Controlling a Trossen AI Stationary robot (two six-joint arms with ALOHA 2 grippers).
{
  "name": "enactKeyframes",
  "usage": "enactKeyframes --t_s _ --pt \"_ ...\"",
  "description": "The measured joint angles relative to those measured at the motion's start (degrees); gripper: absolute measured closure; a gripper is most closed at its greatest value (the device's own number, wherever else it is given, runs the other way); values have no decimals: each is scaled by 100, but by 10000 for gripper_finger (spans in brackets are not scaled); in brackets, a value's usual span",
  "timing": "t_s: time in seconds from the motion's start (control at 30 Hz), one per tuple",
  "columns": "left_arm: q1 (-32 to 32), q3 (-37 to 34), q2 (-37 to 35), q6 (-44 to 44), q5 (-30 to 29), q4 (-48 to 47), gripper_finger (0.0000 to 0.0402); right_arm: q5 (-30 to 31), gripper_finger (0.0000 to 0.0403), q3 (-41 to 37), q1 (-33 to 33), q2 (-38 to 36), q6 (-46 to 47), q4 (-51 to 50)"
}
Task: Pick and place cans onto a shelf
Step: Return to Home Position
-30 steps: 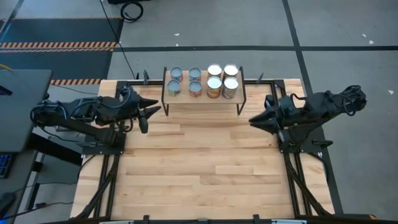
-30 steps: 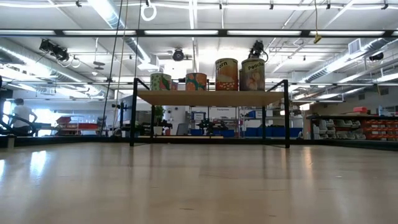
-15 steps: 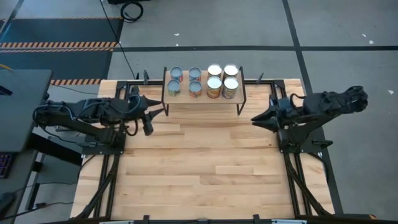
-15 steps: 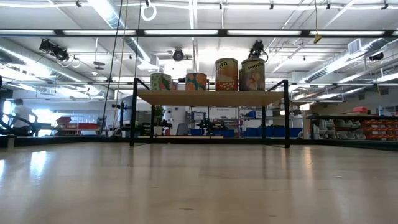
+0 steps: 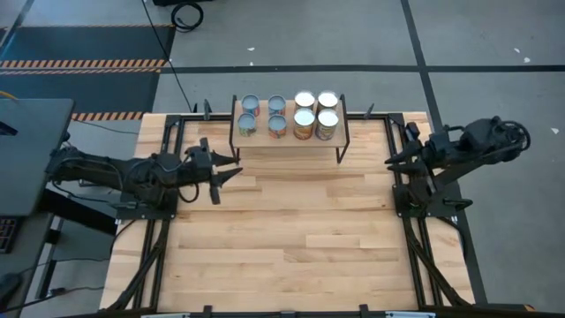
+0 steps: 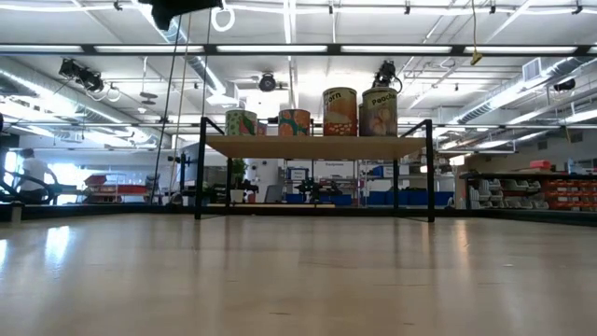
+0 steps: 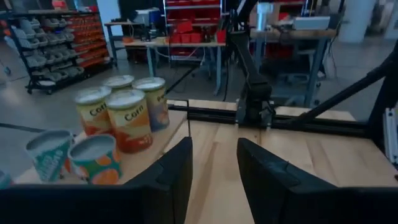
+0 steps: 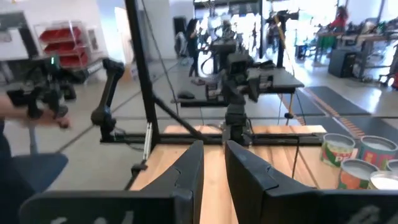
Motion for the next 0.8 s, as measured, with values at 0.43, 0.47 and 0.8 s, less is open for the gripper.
enactKeyframes --t_s 0.43,0.47,0.8 --pt "-184 -846 -571 -589 -76 435 269 24 330 -1552 1 -1841 -92 875" --pt "-252 -847 -574 -511 -56 388 269 20 330 -1640 1 -2015 -122 882" --pt "-1026 -1587 -1350 -20 377 529 269 -385 330 -2677 -10 -3024 -67 1223"
